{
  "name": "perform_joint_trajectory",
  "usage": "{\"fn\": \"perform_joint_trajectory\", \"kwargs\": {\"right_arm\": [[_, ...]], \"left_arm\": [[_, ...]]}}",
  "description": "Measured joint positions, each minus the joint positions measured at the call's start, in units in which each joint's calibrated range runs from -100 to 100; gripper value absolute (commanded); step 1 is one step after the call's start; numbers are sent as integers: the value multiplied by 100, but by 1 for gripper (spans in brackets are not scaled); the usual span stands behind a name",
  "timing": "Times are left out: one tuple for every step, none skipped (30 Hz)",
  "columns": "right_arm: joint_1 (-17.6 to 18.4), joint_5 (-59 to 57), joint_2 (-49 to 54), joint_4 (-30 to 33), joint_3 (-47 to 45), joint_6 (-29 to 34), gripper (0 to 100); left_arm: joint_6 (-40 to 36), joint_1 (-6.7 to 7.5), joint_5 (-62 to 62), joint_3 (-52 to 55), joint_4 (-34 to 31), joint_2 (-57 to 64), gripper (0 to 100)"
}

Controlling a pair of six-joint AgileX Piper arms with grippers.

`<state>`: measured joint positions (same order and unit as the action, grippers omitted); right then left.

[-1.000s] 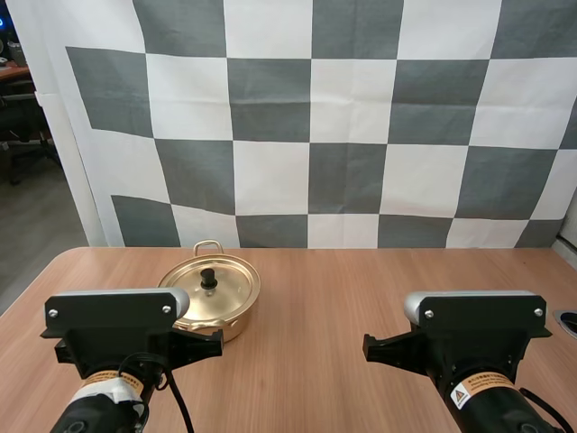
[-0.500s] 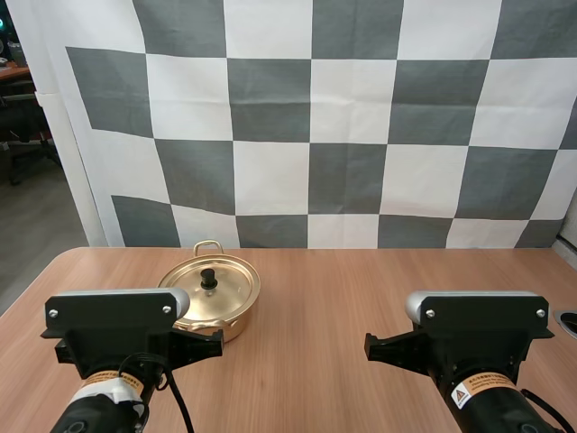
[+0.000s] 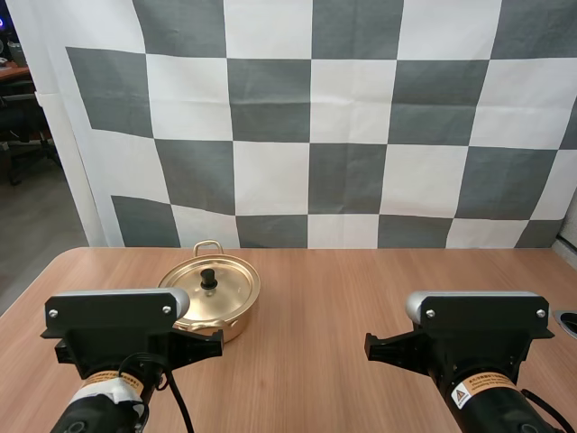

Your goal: Open the pot, put the car inside, and close it

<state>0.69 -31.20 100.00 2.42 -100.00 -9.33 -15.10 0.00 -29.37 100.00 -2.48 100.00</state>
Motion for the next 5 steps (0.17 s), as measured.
{"fn": "perform_joint_trajectory", "kwargs": {"right_arm": [[0,0,0,0,0,0,0],[0,0,0,0,0,0,0],[0,0,0,0,0,0,0],[0,0,0,0,0,0,0],[0,0,0,0,0,0,0]], "left_arm": [[0,0,0,0,0,0,0],[0,0,0,0,0,0,0],[0,0,0,0,0,0,0],[0,0,0,0,0,0,0],[0,0,0,0,0,0,0]]}}
